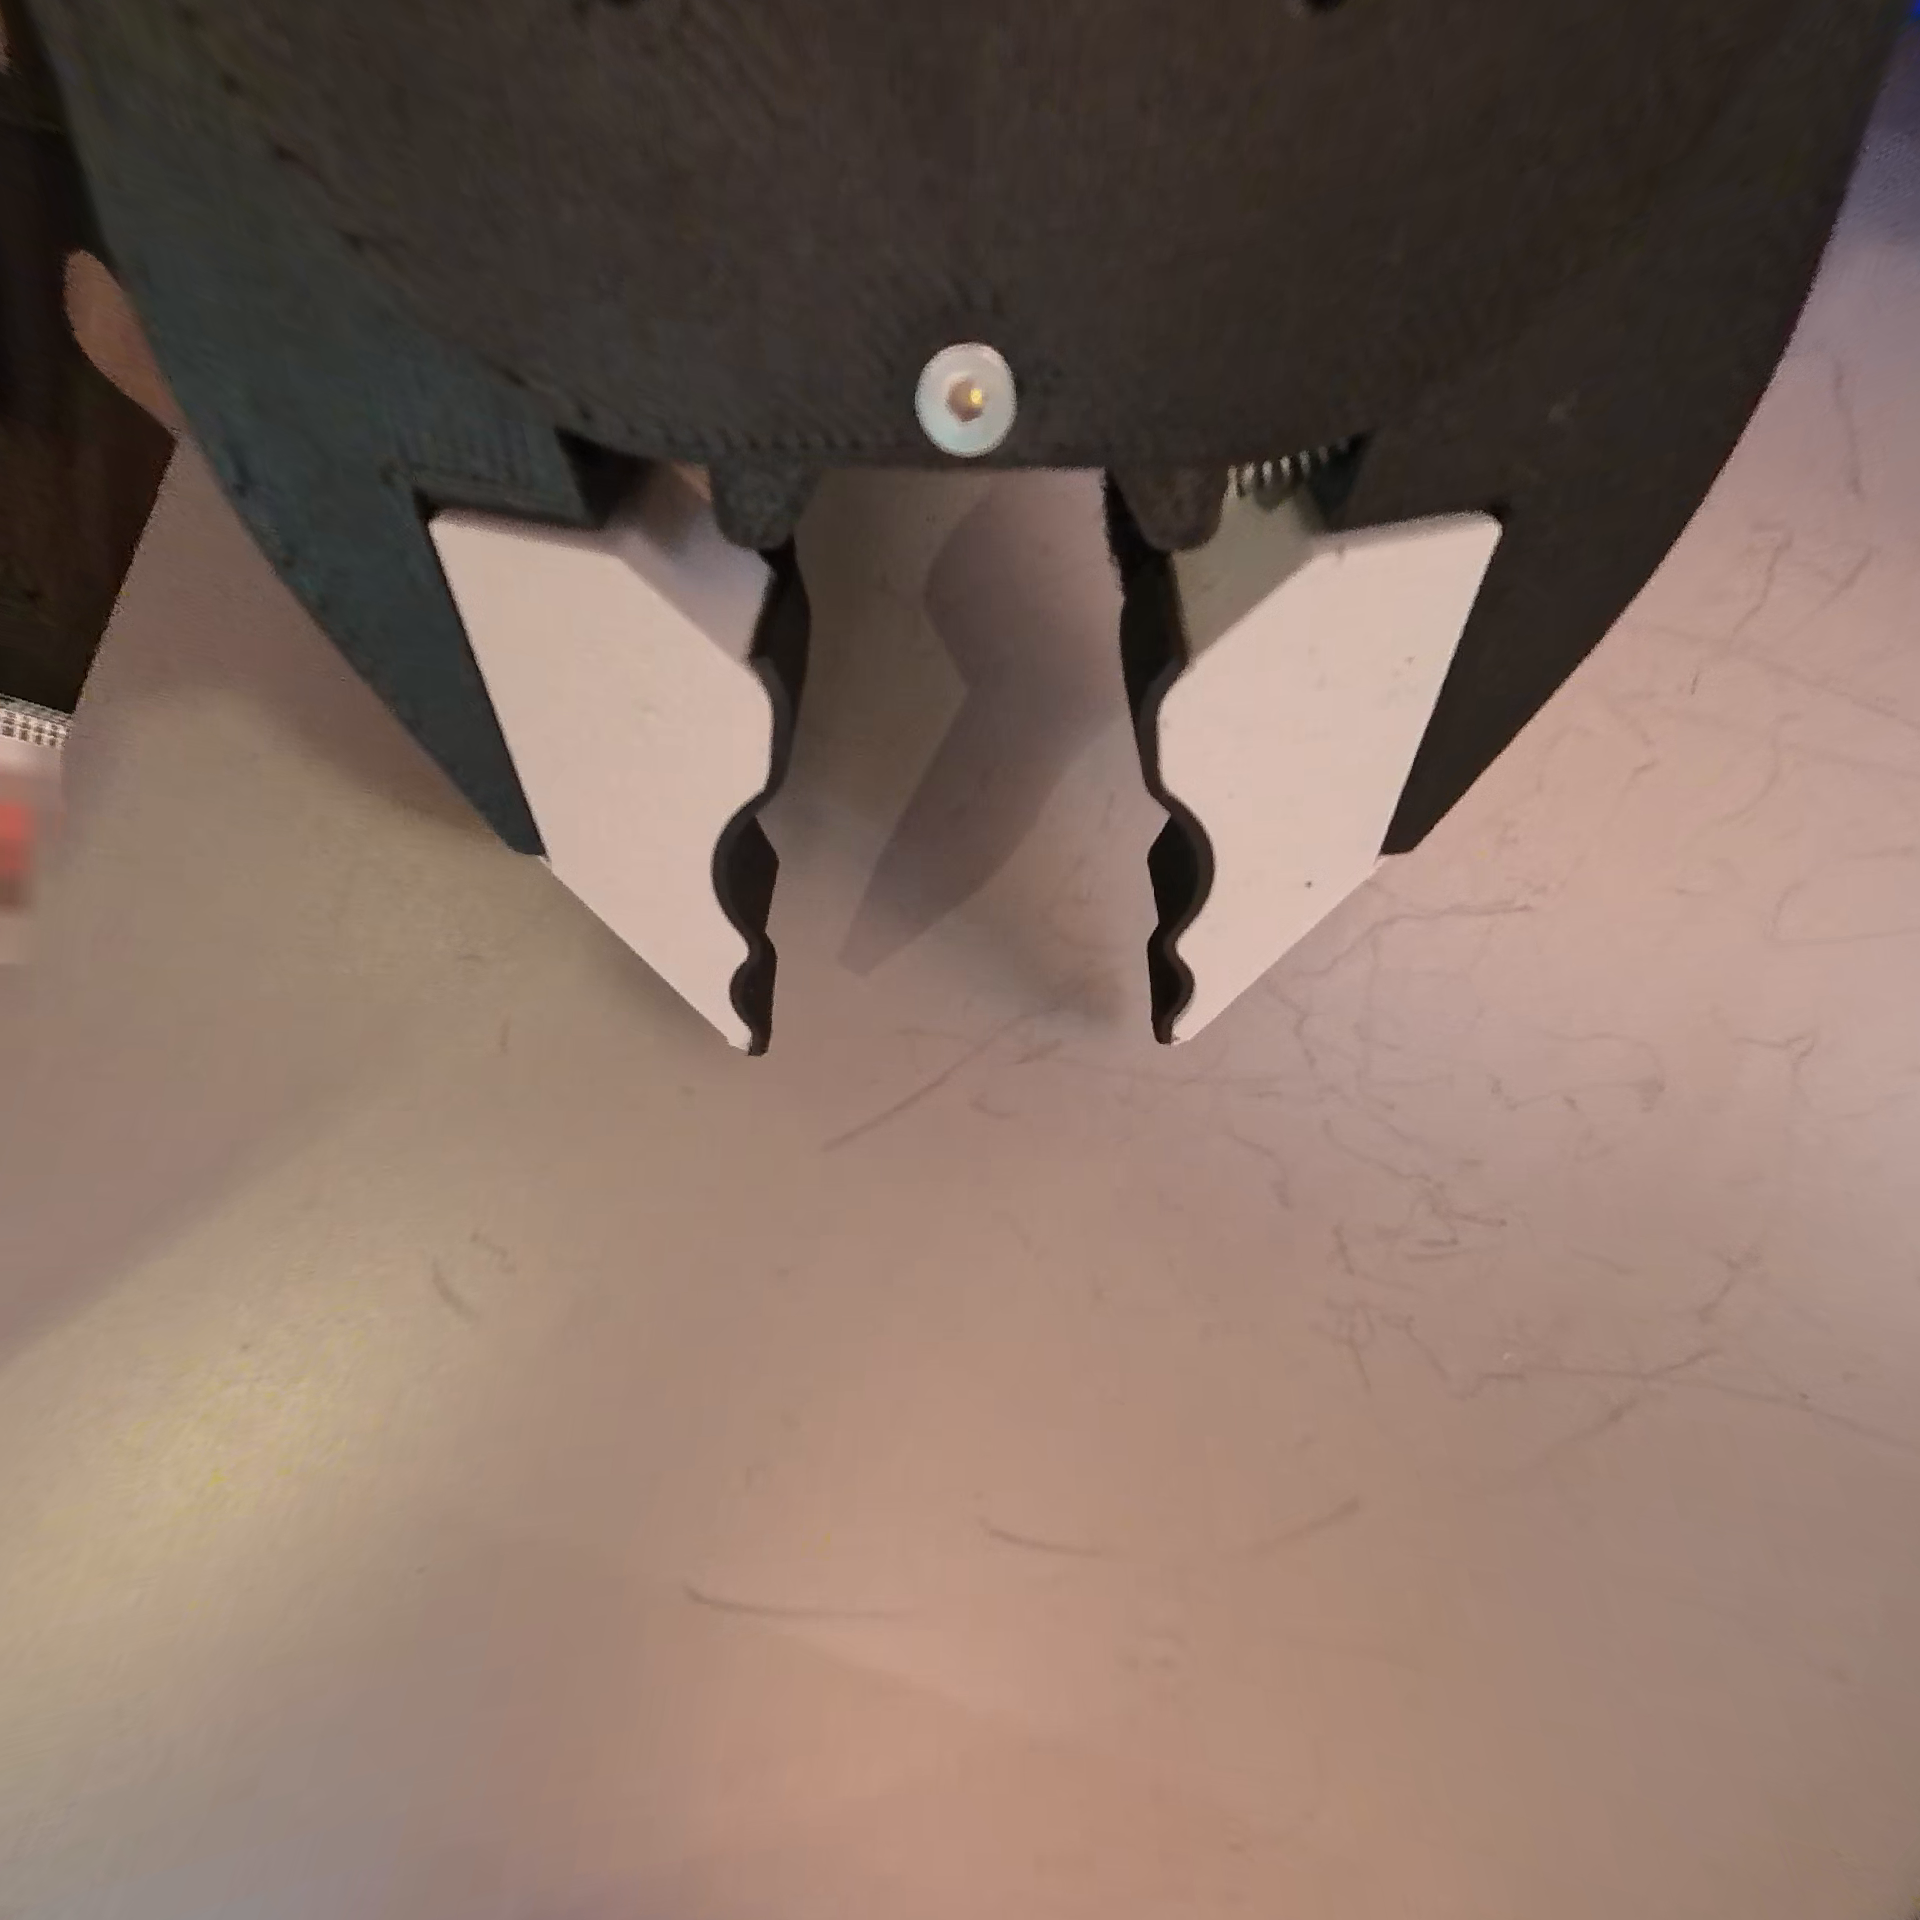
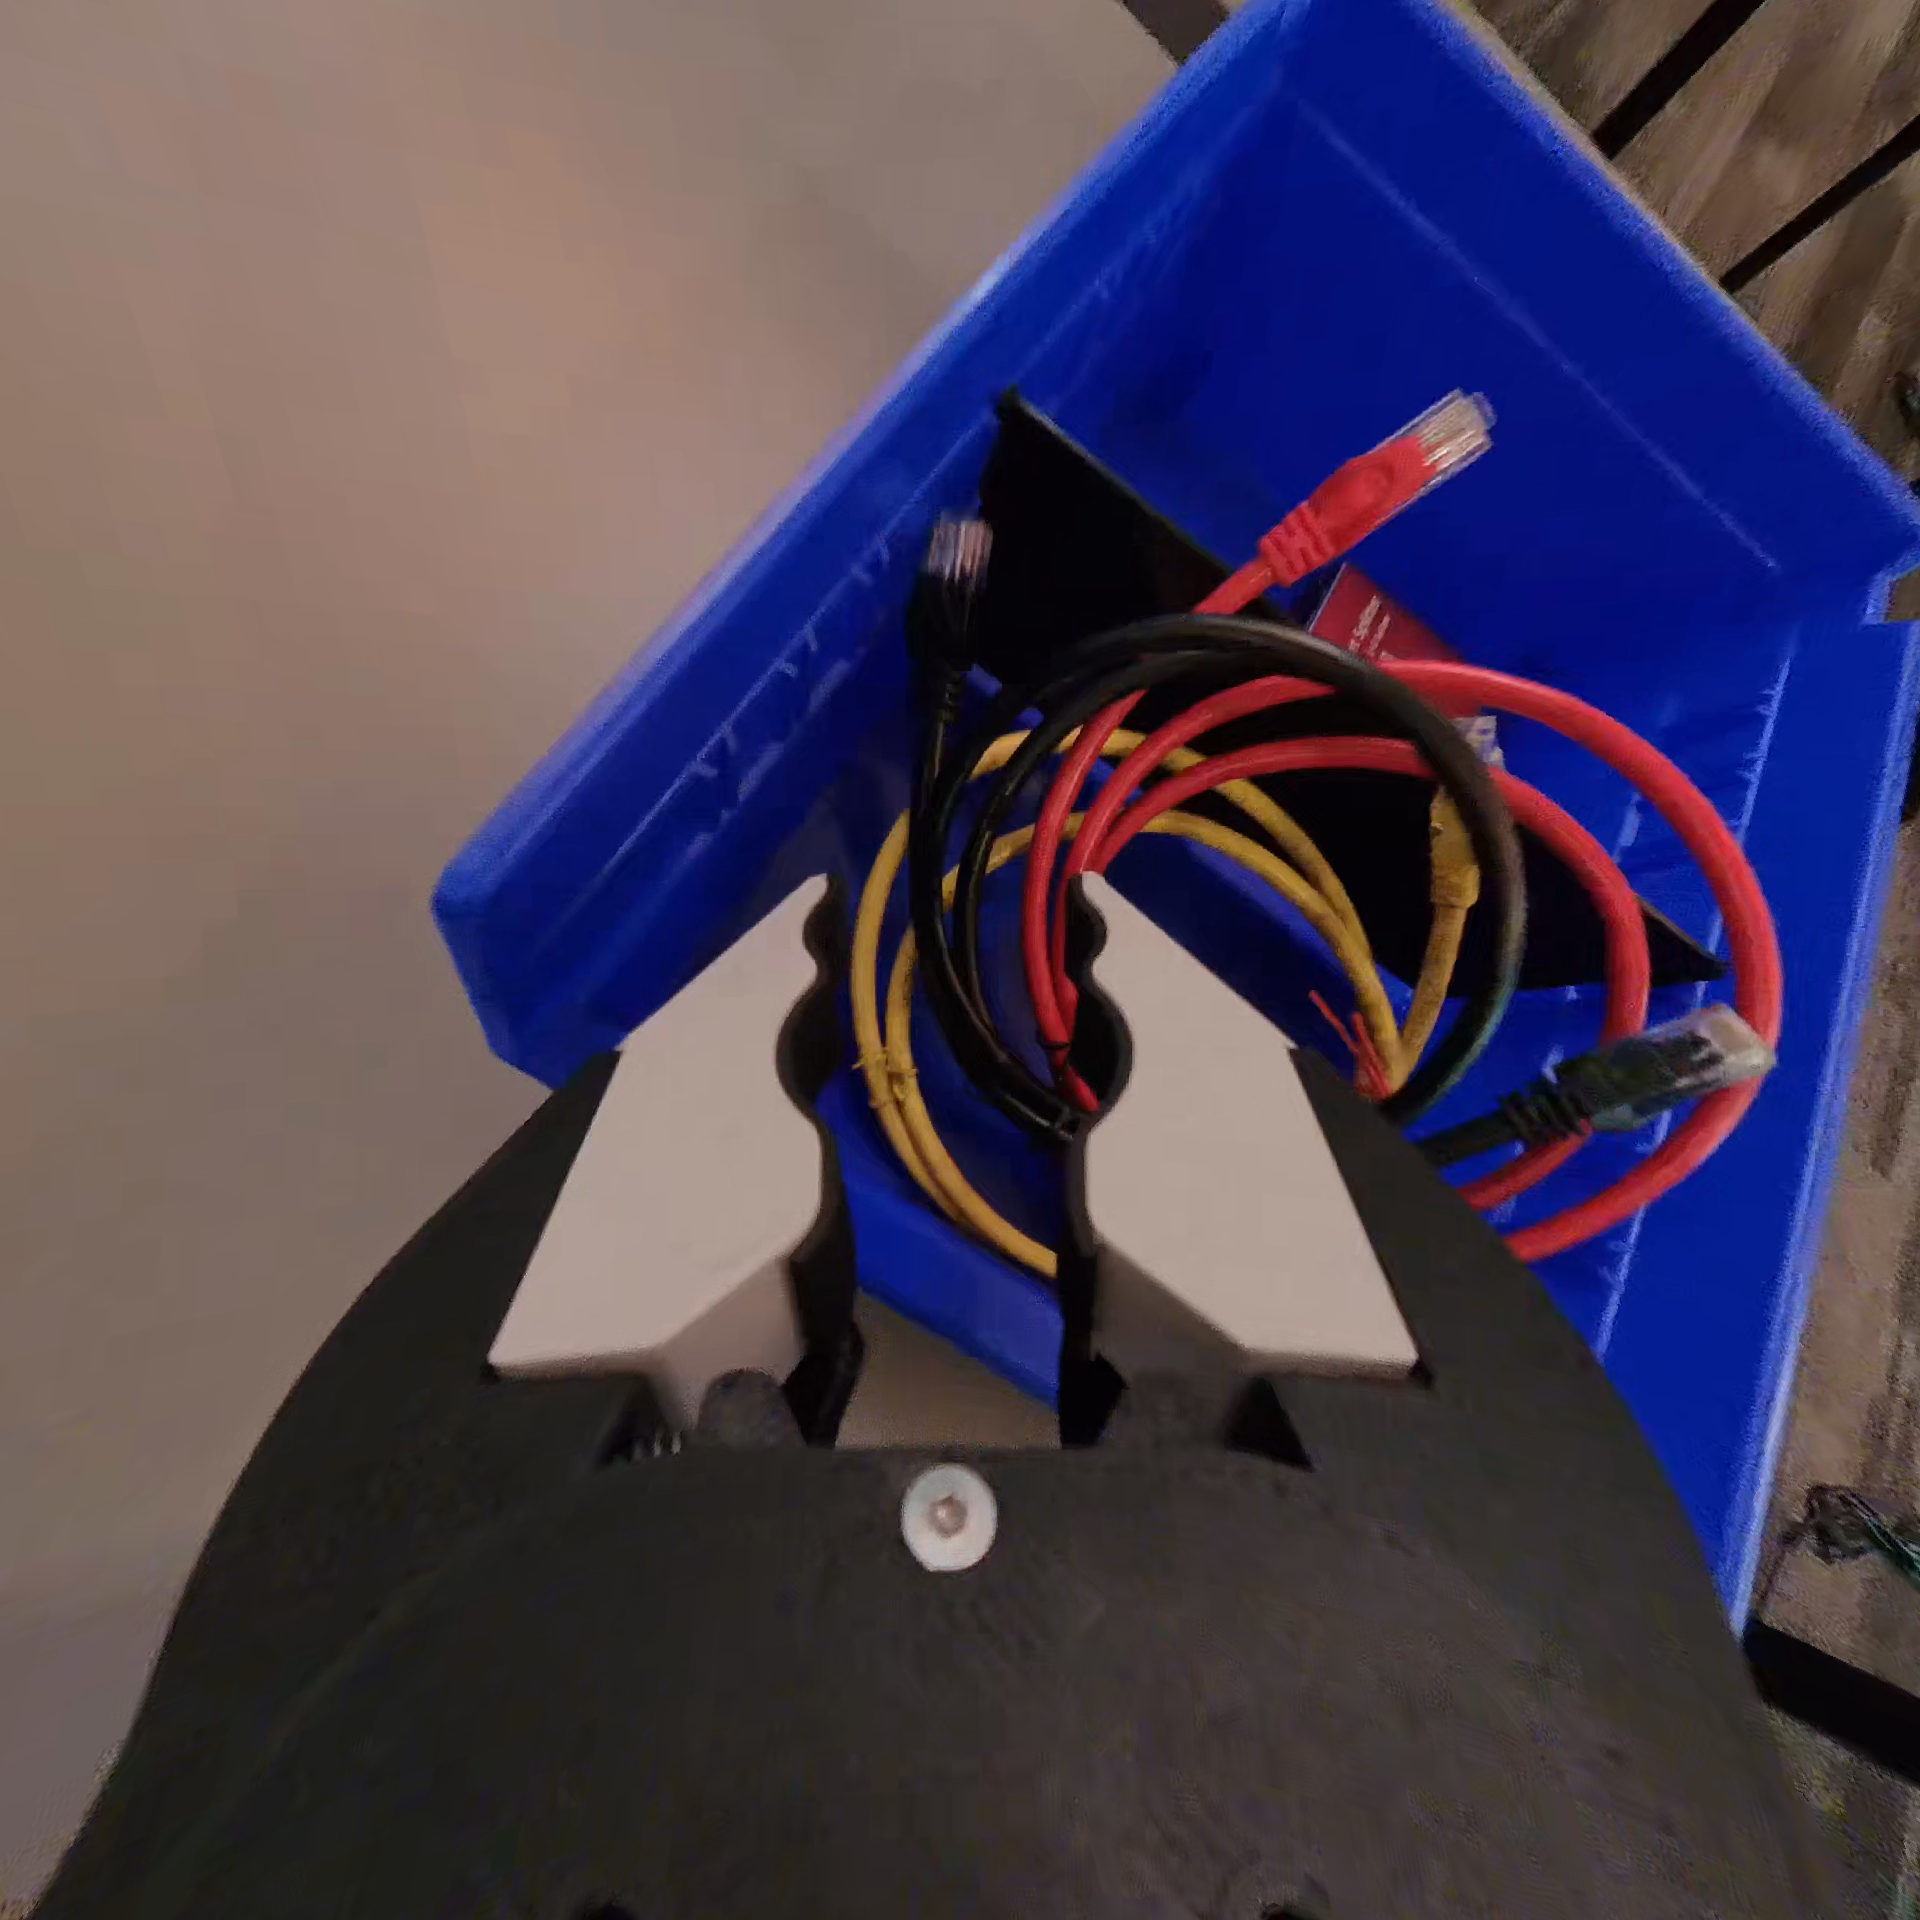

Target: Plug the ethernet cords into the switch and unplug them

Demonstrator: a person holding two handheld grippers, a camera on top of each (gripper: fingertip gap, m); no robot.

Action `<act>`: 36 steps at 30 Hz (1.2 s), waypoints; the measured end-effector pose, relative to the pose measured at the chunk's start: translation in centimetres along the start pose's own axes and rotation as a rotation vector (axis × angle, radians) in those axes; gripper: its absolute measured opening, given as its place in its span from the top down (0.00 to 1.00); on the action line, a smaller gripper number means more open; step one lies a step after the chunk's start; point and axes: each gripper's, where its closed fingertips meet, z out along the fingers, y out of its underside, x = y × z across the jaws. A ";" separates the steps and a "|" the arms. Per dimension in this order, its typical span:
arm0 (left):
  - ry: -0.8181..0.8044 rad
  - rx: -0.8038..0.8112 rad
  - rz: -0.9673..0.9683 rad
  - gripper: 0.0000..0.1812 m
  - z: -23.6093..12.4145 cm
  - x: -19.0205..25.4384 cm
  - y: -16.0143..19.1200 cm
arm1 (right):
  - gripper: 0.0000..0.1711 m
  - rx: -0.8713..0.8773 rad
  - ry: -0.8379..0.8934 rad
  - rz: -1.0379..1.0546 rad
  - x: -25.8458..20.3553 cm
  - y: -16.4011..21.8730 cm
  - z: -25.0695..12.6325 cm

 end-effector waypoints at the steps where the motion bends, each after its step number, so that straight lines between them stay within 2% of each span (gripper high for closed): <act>1: -0.001 0.001 -0.002 0.62 0.0 0.0 0.0 | 0.77 0.029 0.000 0.000 -0.1 -0.6 -0.5; 5: -0.053 0.002 0.006 0.60 0.0 -0.7 -0.3 | 0.77 0.111 0.017 0.004 0.3 -3.0 -3.6; 8: -0.195 -0.032 -0.002 0.61 -0.6 -2.7 -0.1 | 0.77 0.179 0.040 -0.016 0.0 -5.8 -6.0; 10: -0.259 -0.043 -0.010 0.65 -1.1 -3.8 0.2 | 0.77 0.188 0.068 -0.042 -0.4 -7.3 -7.1; 15: -0.309 -0.105 -0.077 0.66 -1.3 -5.7 2.1 | 0.77 0.178 0.098 -0.086 -2.8 -10.8 -7.7; 19: -0.323 -0.095 -0.076 0.65 -1.9 -6.4 2.2 | 0.78 0.142 0.177 -0.169 -3.5 -12.6 -7.6; 23: -0.332 -0.068 -0.063 0.65 -2.9 -6.6 1.7 | 0.77 0.129 0.212 -0.122 -1.6 -12.0 -7.6; 32: -0.370 -0.028 -0.054 0.66 -4.4 -7.3 0.9 | 0.75 0.062 0.326 -0.017 3.4 -7.8 -8.8; 36: -0.512 0.074 -0.067 0.67 -9.6 -10.2 -0.6 | 0.63 0.046 0.435 0.120 8.6 -3.9 -9.7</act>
